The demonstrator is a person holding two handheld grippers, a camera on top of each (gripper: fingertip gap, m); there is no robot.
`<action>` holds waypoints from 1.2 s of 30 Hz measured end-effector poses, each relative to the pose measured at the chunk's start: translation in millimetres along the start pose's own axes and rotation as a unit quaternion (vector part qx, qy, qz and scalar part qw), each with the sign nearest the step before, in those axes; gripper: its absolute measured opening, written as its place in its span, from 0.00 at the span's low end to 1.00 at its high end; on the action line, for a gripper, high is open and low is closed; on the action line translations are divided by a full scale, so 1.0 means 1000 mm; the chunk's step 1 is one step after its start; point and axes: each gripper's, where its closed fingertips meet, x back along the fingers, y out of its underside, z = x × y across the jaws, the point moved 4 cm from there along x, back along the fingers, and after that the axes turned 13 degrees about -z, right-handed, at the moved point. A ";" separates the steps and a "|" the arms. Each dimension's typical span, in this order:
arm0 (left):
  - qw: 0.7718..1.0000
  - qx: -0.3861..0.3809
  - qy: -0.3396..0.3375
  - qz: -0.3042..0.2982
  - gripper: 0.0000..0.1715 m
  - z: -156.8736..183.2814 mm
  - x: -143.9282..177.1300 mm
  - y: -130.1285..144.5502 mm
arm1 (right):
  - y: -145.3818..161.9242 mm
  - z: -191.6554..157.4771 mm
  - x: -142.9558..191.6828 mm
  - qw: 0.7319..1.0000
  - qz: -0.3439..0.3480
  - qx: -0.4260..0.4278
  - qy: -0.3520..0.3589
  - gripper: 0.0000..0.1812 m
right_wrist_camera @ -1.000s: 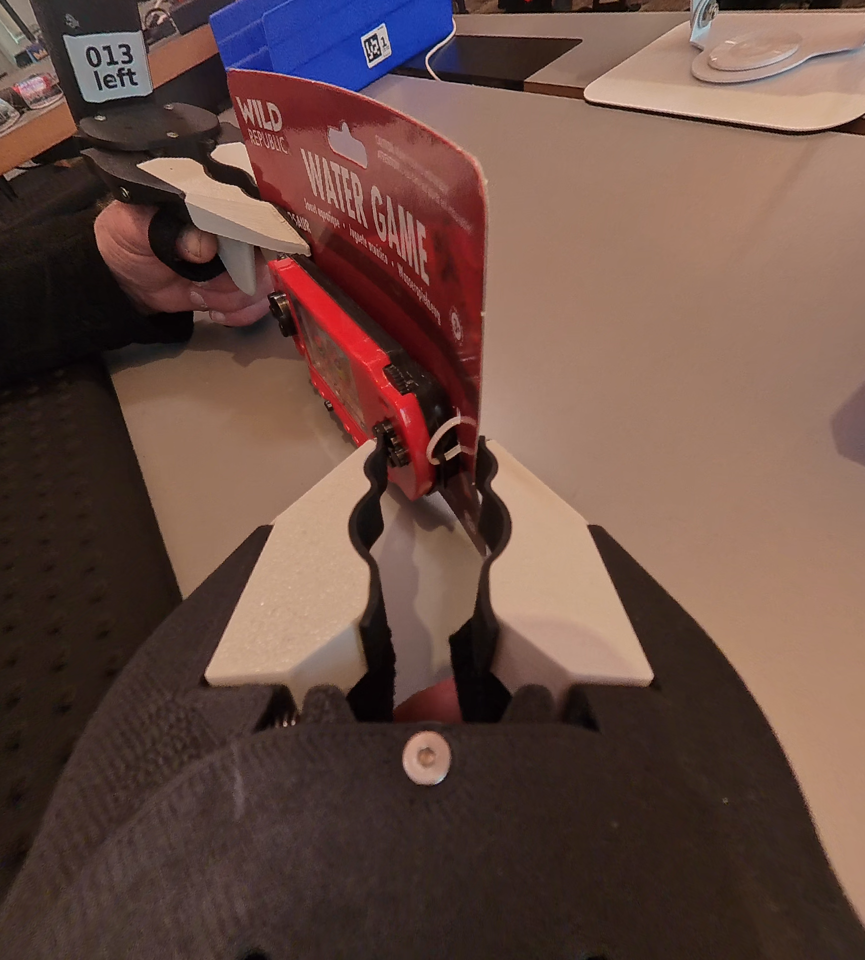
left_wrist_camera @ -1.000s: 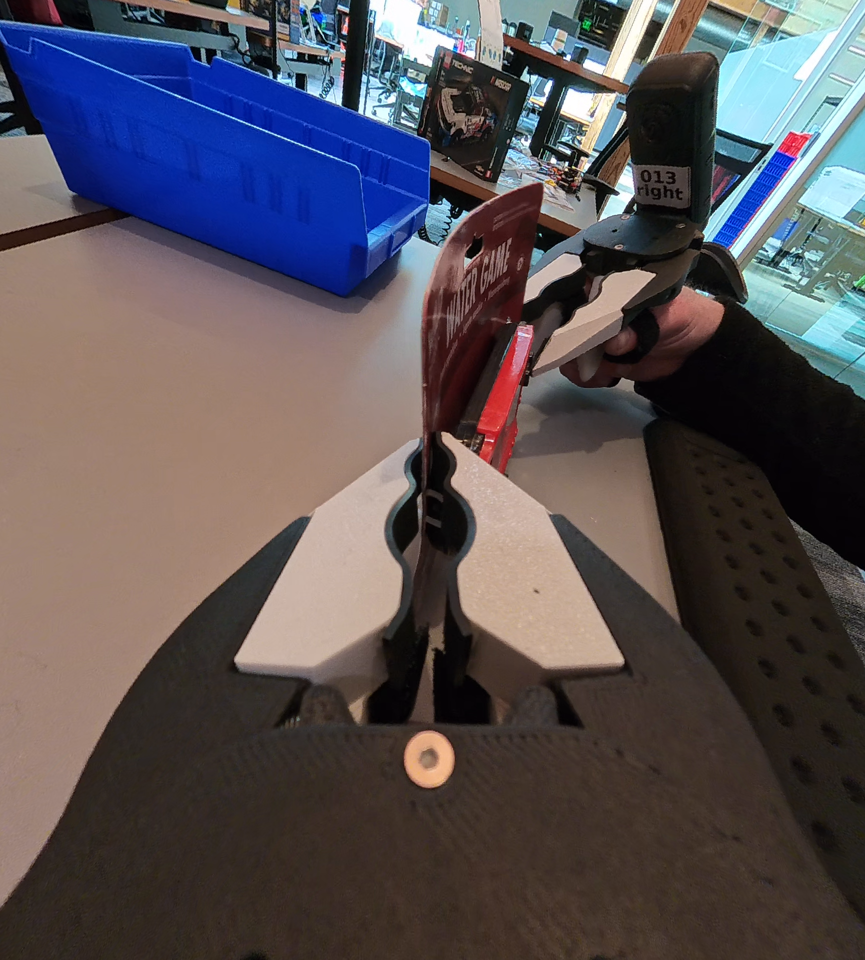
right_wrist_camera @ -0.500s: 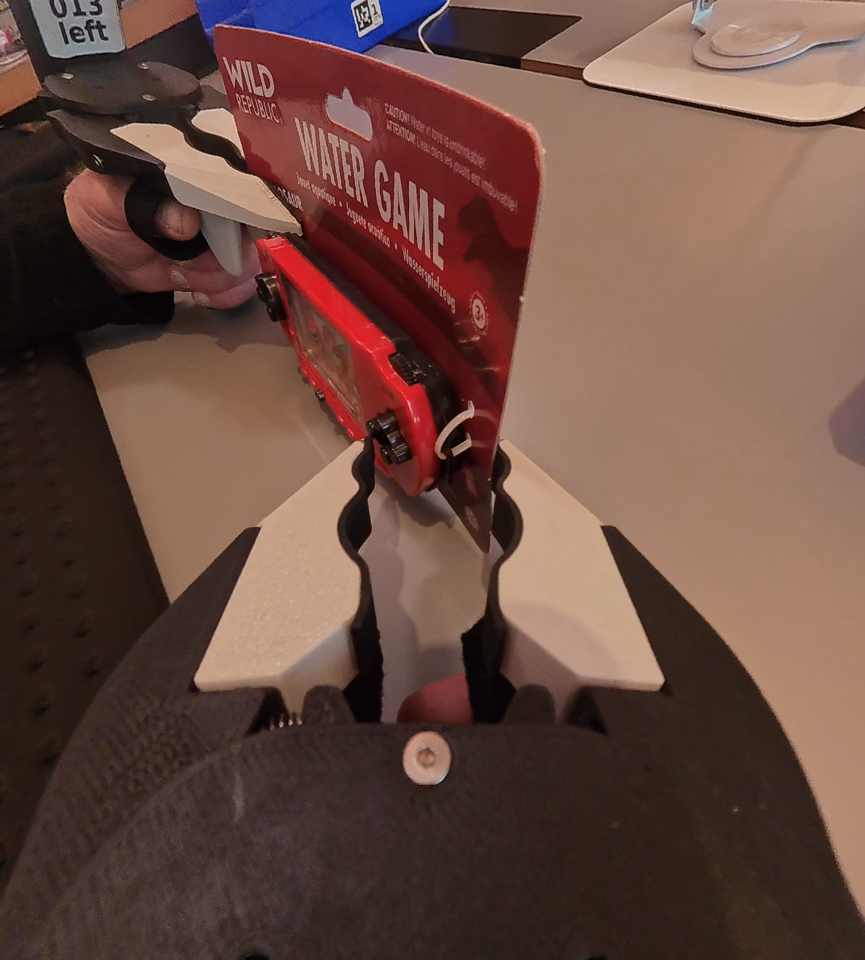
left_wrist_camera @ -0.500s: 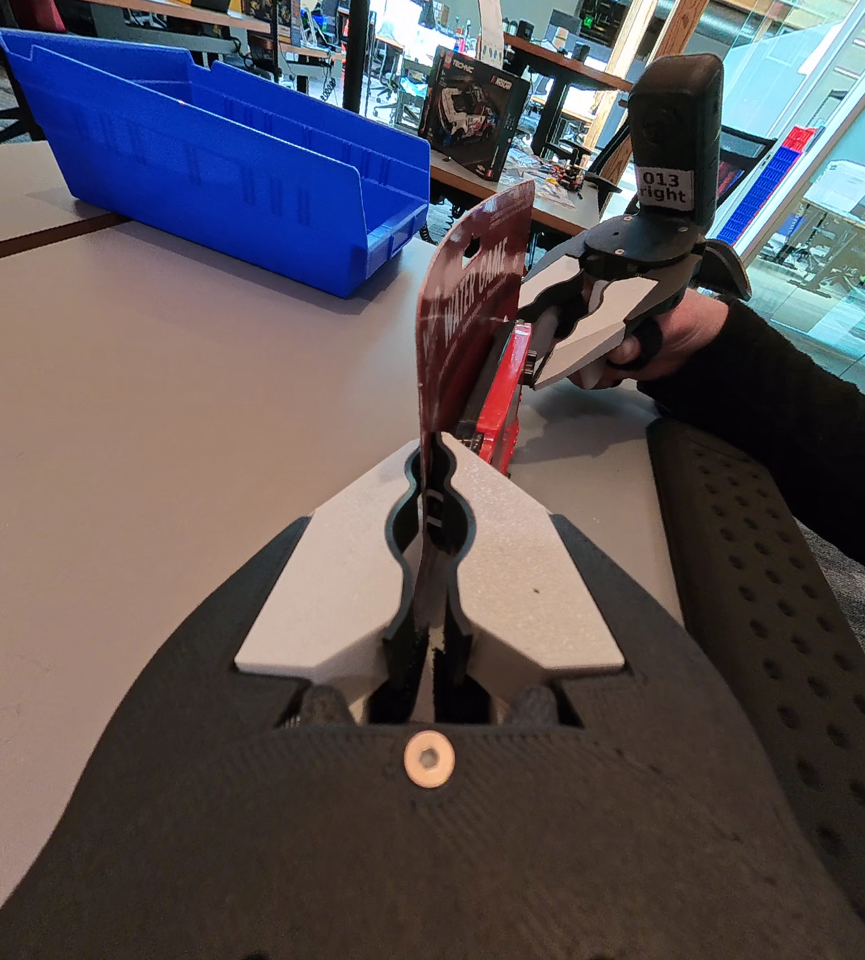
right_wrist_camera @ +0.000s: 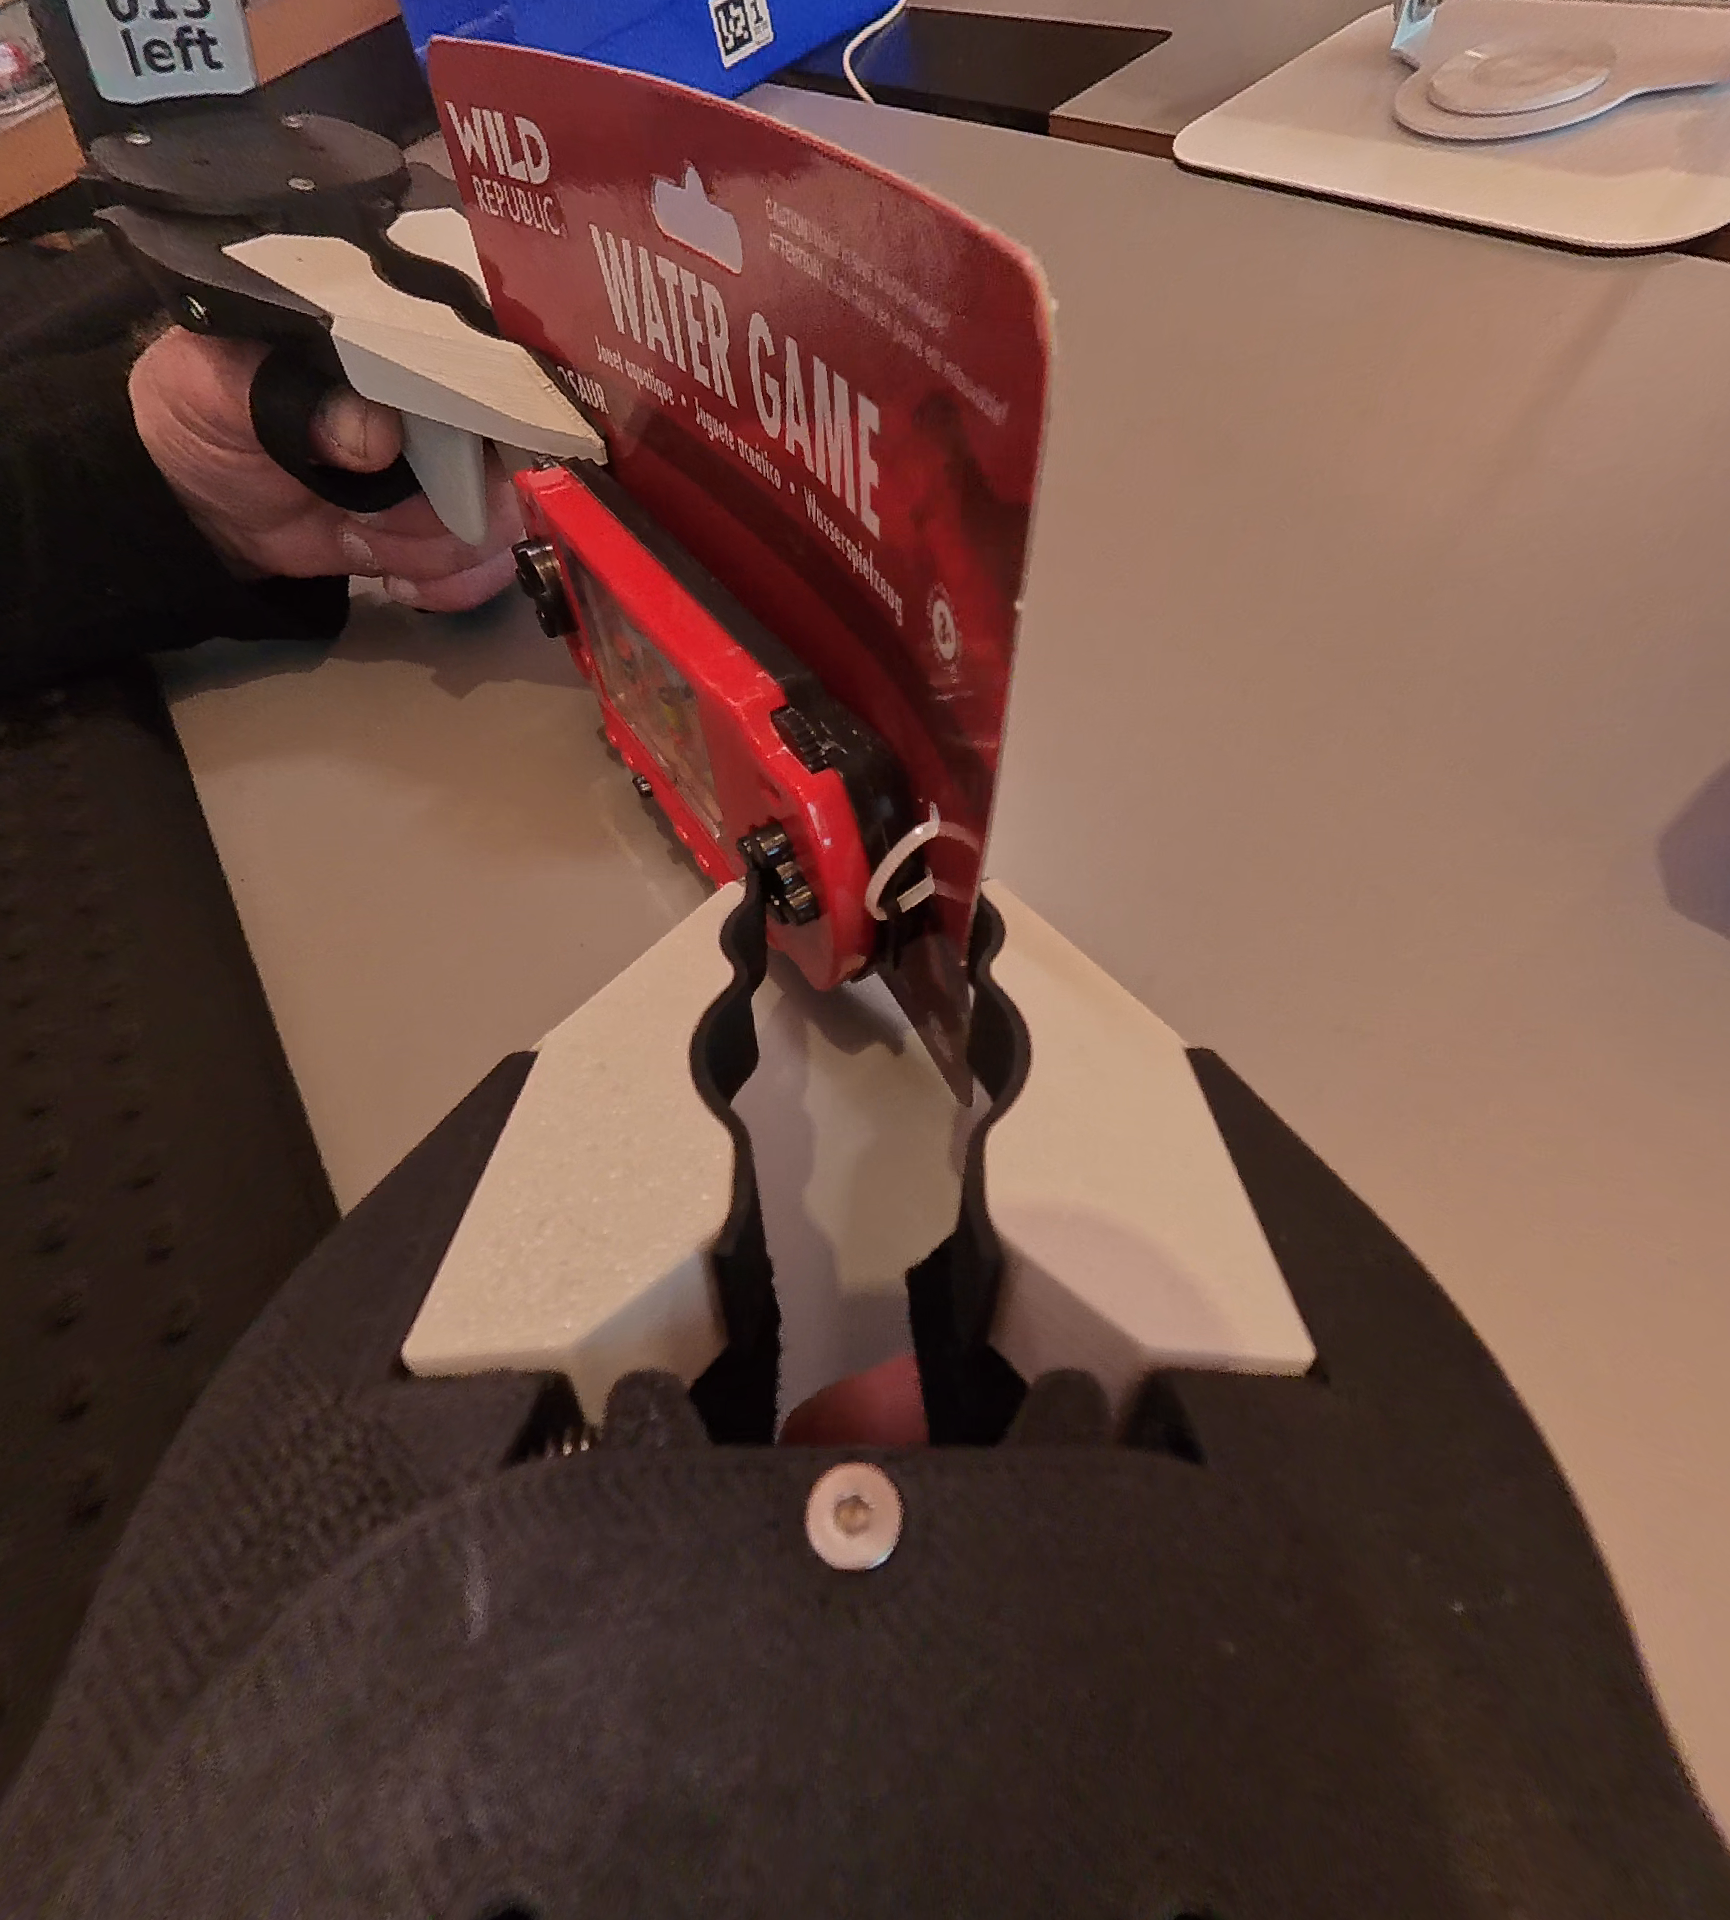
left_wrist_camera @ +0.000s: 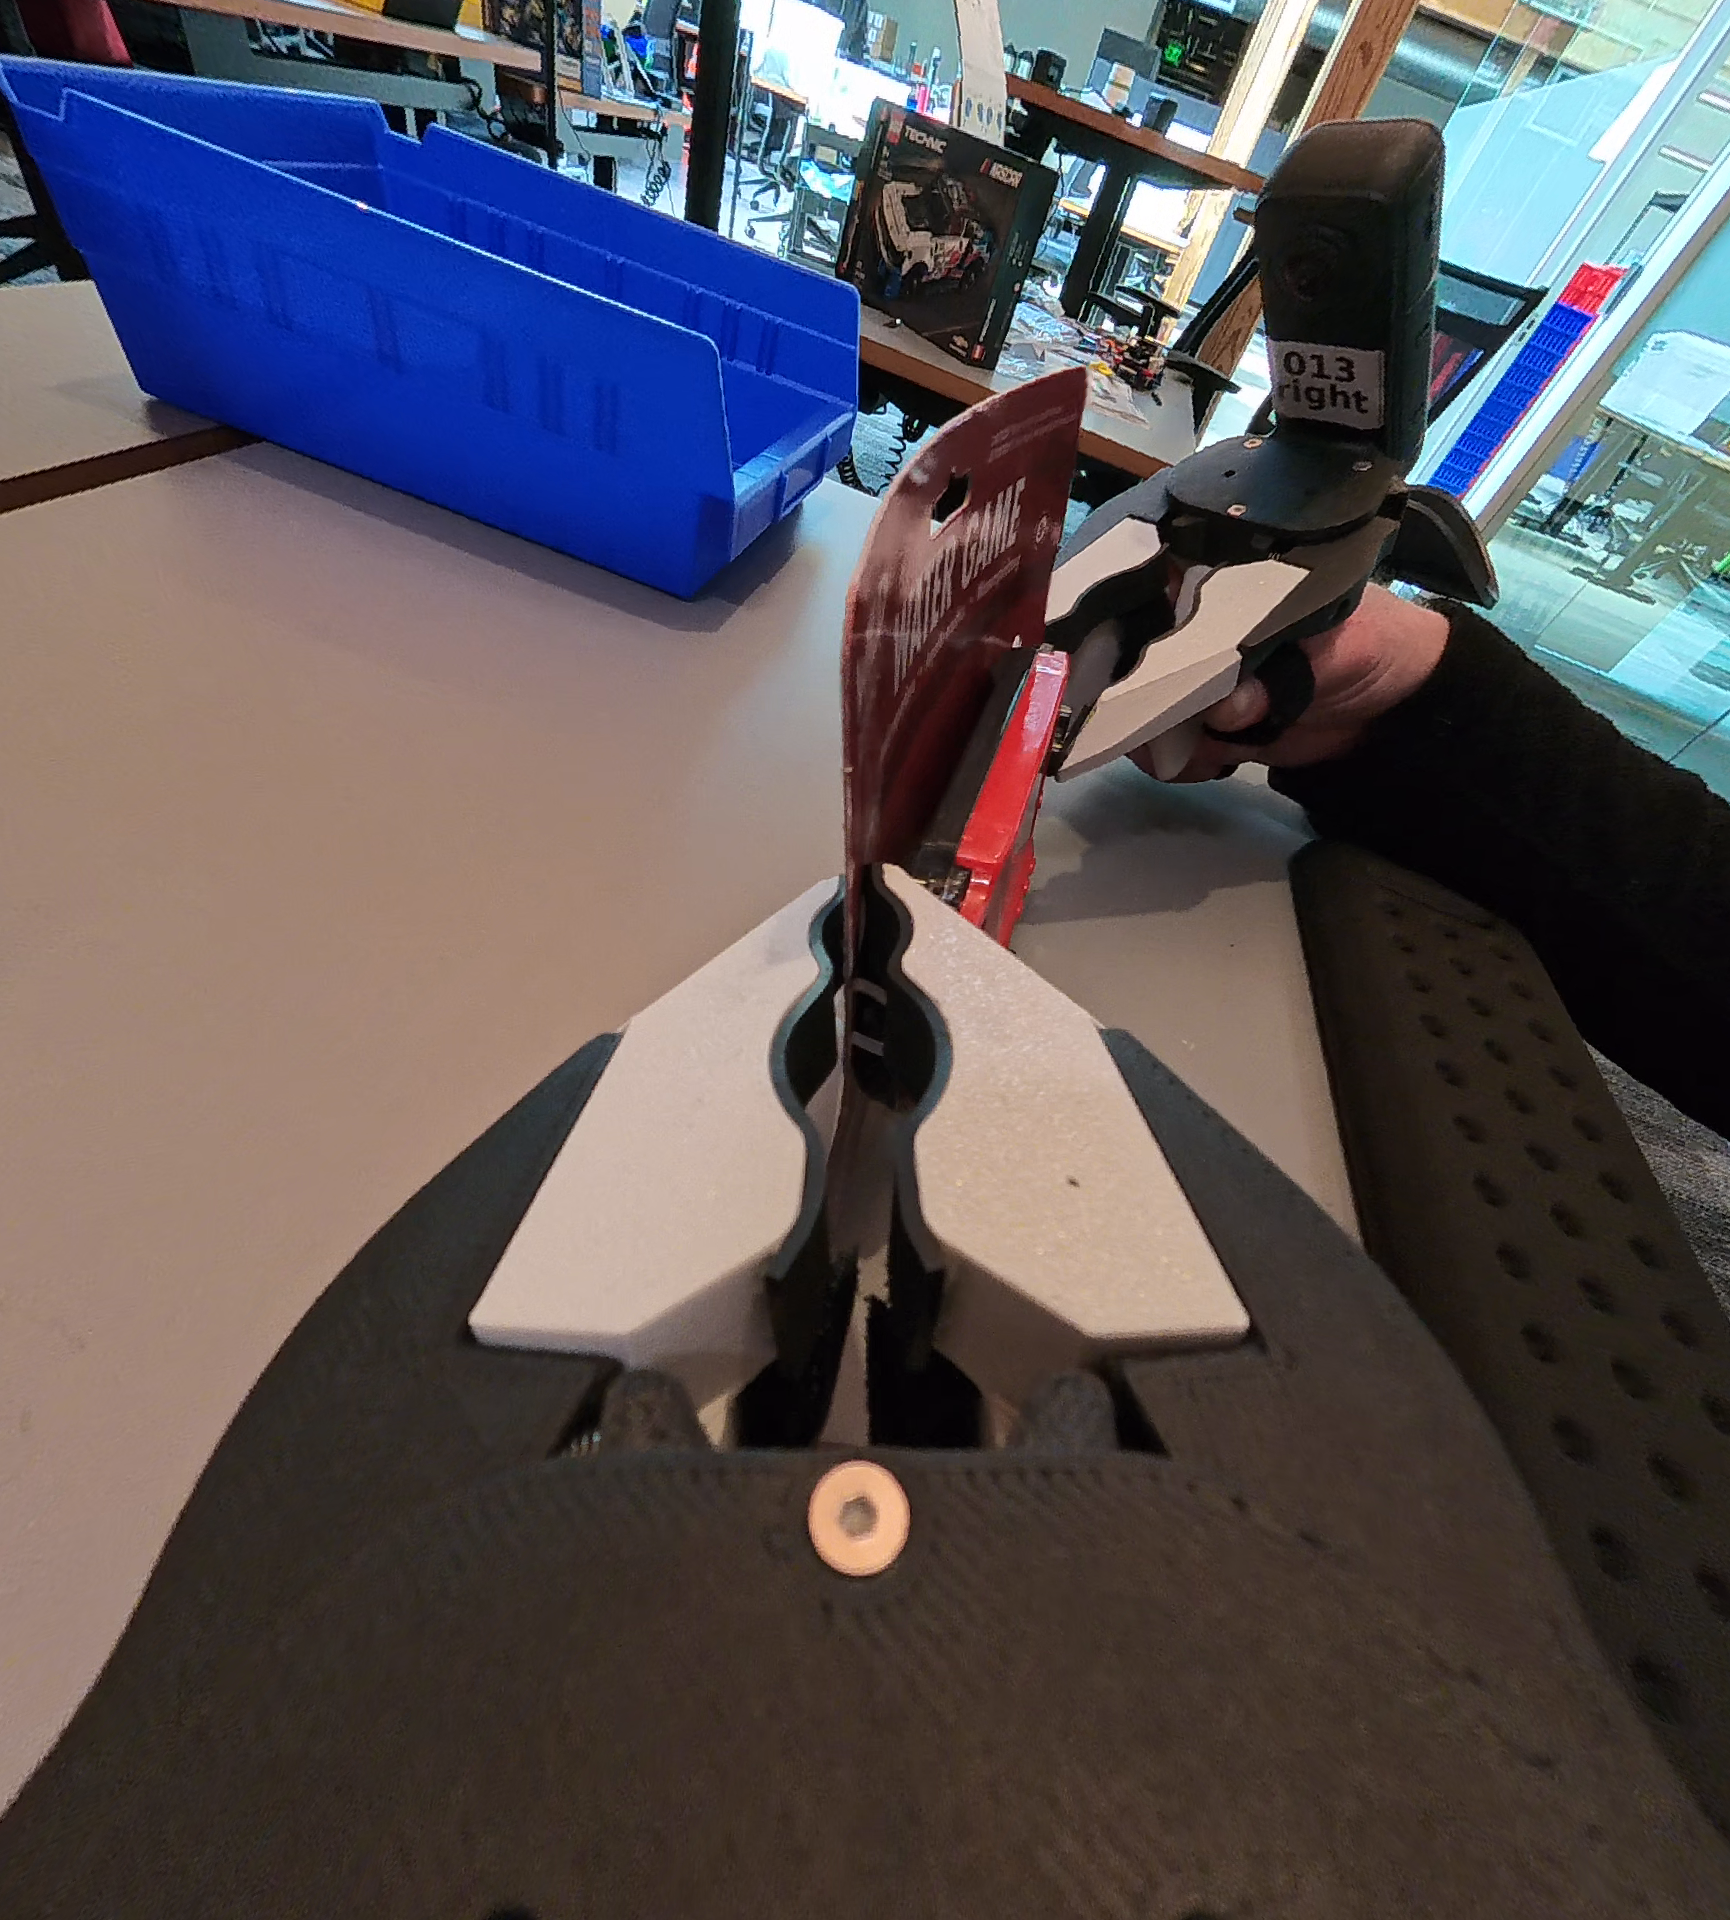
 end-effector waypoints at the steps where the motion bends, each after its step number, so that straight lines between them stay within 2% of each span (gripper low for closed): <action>1: 1.000 -0.001 -0.001 0.000 0.00 0.000 0.000 0.000 | 0.000 0.000 0.000 1.000 0.001 -0.001 0.002 0.20; 25: 1.000 -0.002 0.005 -0.002 0.00 0.002 -0.001 0.000 | 0.000 -0.001 0.000 1.000 -0.004 -0.005 -0.007 0.25; 32: 1.000 0.005 0.005 -0.004 0.00 0.001 -0.002 0.000 | 0.001 -0.001 0.000 0.999 -0.027 0.001 0.033 0.29; 36: 1.000 0.011 0.007 -0.004 0.00 0.001 -0.002 0.000 | 0.001 0.001 0.002 0.997 -0.031 0.001 0.064 0.25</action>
